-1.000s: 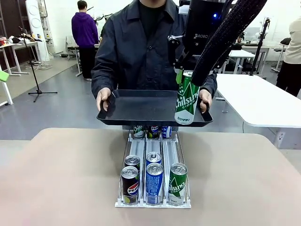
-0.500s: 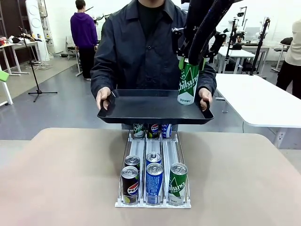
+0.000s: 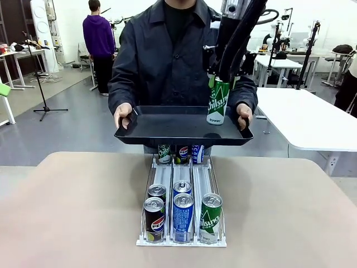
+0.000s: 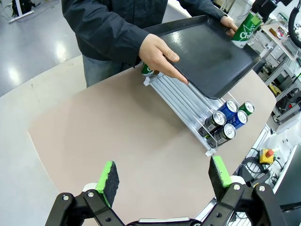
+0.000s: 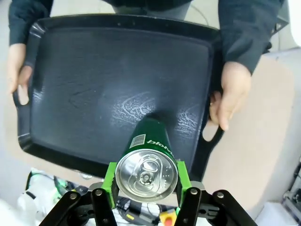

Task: Retrieve and hand over the desired beverage to the person.
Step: Place the picked can on the Handle tray extended by the person.

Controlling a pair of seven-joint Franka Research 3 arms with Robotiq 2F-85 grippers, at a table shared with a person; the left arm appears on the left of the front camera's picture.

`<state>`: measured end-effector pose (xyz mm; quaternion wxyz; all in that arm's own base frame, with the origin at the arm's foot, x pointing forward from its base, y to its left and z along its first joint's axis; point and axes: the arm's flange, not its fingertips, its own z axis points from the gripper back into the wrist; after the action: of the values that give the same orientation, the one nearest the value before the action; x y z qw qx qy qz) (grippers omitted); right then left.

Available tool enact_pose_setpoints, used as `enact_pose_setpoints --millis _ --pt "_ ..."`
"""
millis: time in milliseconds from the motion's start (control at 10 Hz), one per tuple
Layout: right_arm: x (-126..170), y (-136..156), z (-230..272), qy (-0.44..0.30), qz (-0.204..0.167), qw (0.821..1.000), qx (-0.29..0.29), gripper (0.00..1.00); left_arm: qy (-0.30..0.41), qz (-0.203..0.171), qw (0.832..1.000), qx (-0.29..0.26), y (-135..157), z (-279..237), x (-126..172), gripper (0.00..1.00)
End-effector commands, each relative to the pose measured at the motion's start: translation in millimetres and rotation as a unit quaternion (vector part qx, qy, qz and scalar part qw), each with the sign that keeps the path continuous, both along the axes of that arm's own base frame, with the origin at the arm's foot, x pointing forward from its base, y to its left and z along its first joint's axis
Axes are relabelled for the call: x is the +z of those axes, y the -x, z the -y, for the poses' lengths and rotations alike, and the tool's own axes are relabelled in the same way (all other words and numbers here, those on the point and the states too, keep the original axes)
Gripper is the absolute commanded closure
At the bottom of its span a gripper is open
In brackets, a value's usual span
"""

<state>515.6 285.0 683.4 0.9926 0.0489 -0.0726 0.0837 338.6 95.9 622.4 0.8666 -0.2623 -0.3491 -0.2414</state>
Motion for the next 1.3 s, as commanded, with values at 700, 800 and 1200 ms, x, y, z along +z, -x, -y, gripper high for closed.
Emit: enact_pose_setpoints --millis 700,800,1200 --pt "-26 -13 -12 -0.003 -0.037 0.999 0.018 0.00 0.001 0.007 1.000 -0.010 0 -2 -1 0.00" --pt "-26 -13 -12 -0.002 -0.037 0.999 0.019 0.00 0.001 0.007 1.000 -0.010 0 -2 -1 0.00" --pt "-27 -12 -15 0.001 -0.038 0.999 0.021 0.00 0.001 0.007 1.000 -0.010 0 -2 -1 0.00"
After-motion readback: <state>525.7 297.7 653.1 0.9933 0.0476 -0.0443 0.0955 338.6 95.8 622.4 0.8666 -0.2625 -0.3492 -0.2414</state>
